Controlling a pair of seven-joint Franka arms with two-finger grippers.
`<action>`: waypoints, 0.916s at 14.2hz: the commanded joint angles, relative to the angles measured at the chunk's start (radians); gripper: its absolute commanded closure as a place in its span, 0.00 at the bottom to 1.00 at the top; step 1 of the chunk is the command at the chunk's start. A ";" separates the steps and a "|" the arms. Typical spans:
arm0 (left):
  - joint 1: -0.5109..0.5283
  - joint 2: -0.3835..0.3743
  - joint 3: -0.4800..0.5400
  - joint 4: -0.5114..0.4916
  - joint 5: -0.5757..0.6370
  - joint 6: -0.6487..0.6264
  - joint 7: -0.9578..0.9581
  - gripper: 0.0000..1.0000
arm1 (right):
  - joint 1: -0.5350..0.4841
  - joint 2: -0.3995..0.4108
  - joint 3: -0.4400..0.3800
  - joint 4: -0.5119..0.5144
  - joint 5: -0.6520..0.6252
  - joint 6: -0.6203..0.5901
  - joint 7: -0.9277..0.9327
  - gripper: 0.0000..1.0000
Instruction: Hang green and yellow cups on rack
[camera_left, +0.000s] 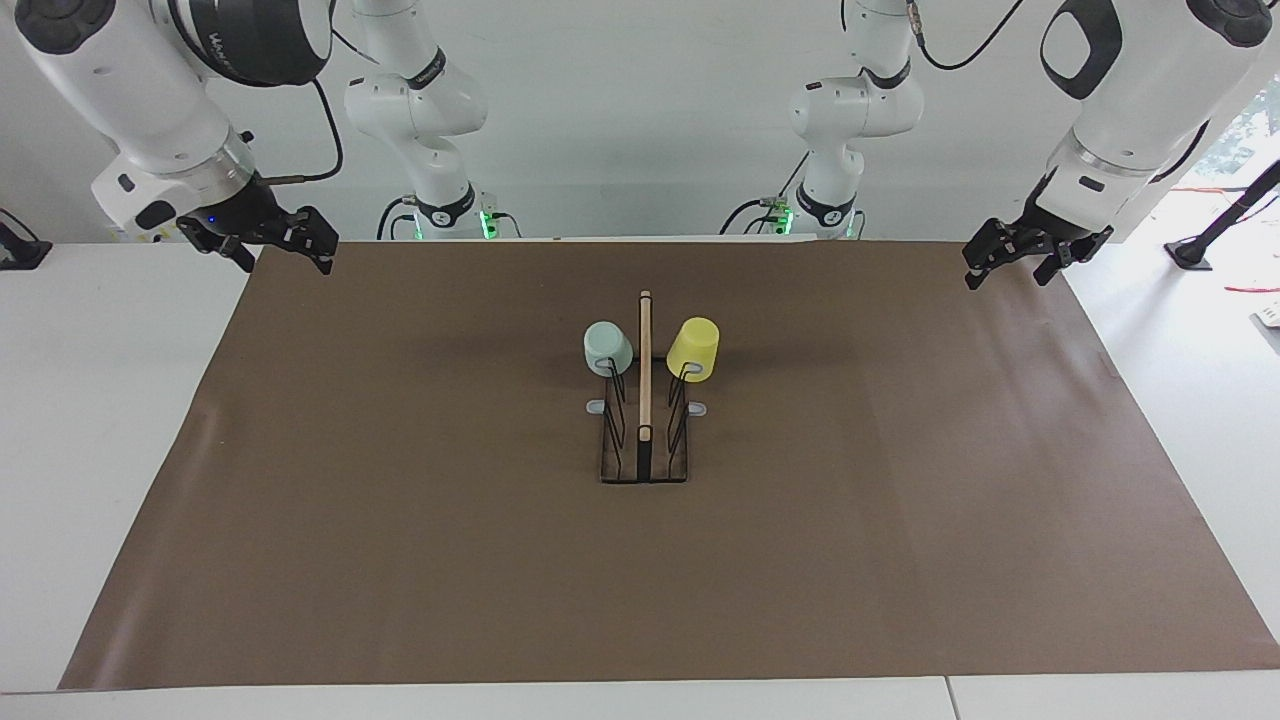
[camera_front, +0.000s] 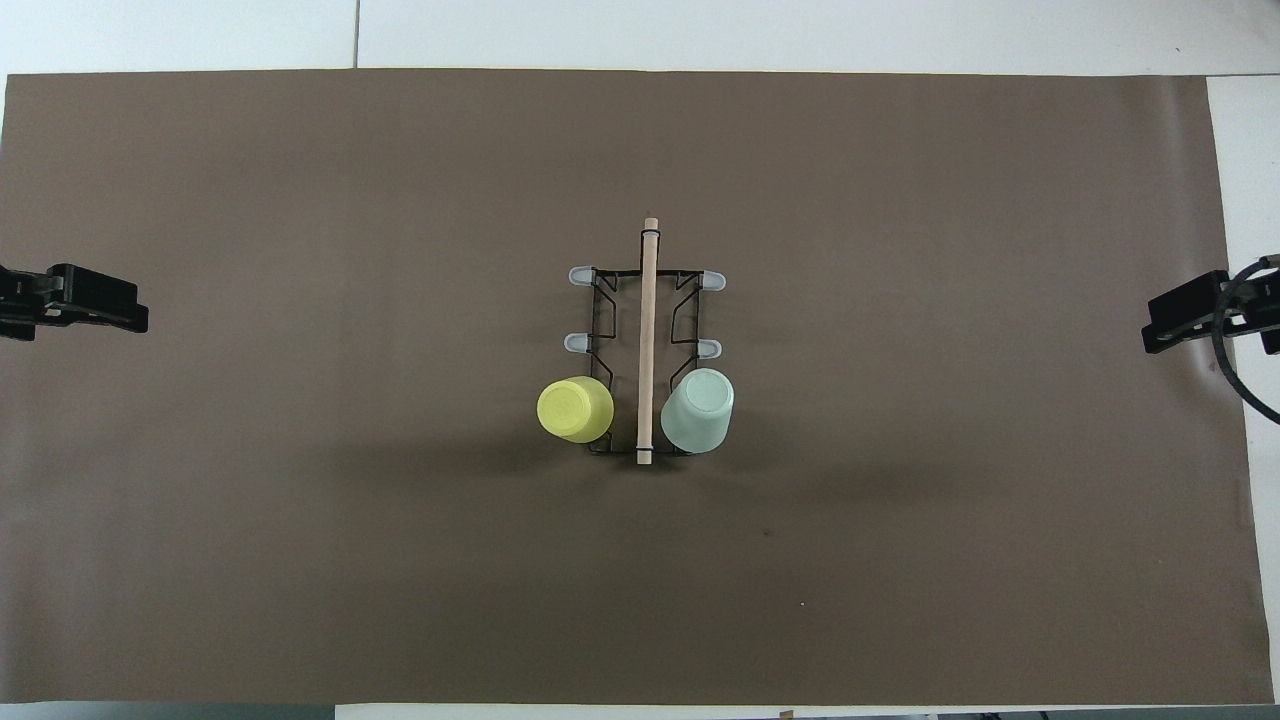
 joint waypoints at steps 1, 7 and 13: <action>0.005 -0.007 -0.004 -0.013 0.017 0.006 0.005 0.00 | 0.006 -0.037 -0.003 -0.042 -0.005 0.024 0.021 0.00; 0.005 -0.007 -0.004 -0.013 0.018 0.008 0.005 0.00 | 0.003 -0.095 -0.007 -0.107 0.016 0.056 0.020 0.00; 0.005 -0.007 -0.004 -0.013 0.018 0.006 0.005 0.00 | -0.020 -0.119 -0.084 -0.111 0.018 0.057 0.012 0.00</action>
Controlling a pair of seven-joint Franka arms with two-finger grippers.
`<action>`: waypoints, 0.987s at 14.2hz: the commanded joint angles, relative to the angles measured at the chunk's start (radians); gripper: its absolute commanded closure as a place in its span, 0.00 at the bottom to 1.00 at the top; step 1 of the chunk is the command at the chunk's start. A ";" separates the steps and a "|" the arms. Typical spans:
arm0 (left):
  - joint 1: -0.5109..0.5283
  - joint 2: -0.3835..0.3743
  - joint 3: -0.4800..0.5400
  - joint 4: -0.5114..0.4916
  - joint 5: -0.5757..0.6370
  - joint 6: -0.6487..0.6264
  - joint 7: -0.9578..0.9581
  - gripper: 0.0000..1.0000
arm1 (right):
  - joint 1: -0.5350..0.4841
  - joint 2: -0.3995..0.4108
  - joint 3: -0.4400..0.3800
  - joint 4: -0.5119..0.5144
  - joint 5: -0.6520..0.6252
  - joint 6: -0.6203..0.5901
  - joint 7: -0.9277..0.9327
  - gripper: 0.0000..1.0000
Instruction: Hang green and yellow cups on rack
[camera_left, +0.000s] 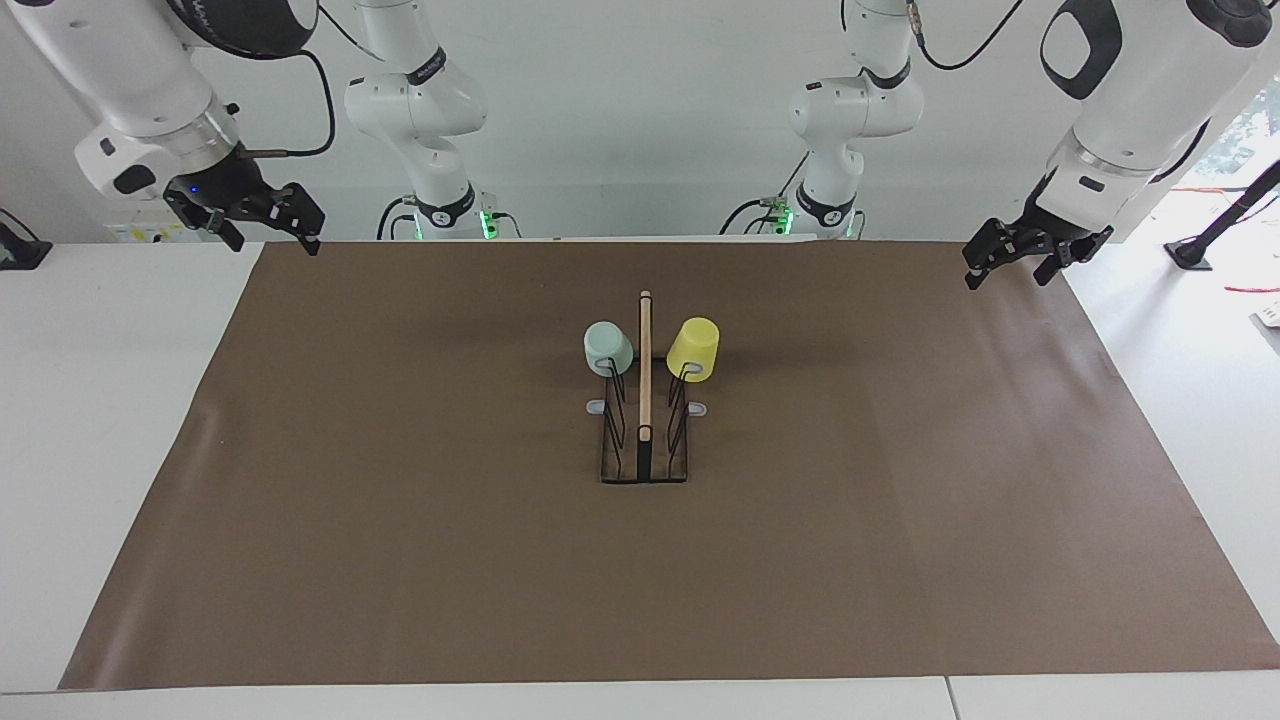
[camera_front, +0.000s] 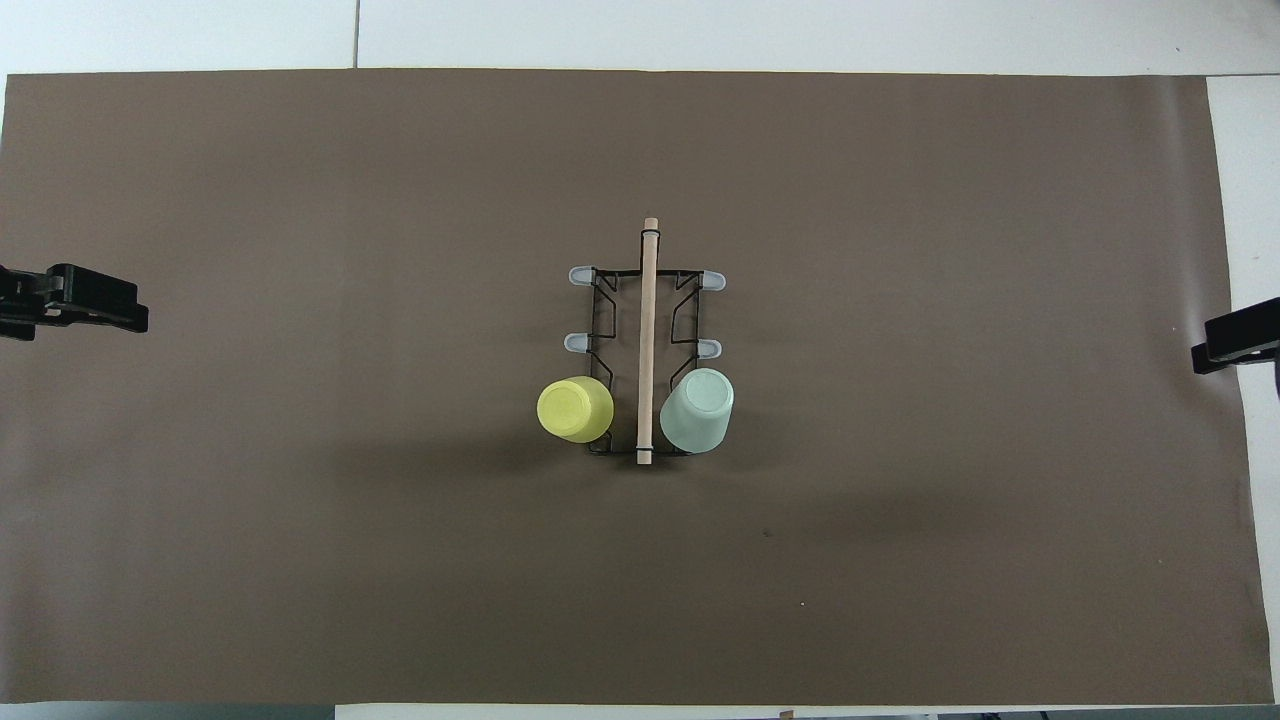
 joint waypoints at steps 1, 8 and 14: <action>0.005 -0.007 -0.004 -0.013 0.018 0.006 0.005 0.00 | -0.005 -0.030 -0.016 -0.032 0.013 0.027 0.000 0.00; 0.005 -0.007 -0.004 -0.013 0.018 0.008 0.005 0.00 | -0.001 -0.022 0.027 -0.029 0.000 0.086 -0.024 0.00; 0.005 -0.007 -0.004 -0.013 0.018 0.006 0.005 0.00 | -0.003 -0.020 0.033 -0.028 0.002 0.086 -0.027 0.00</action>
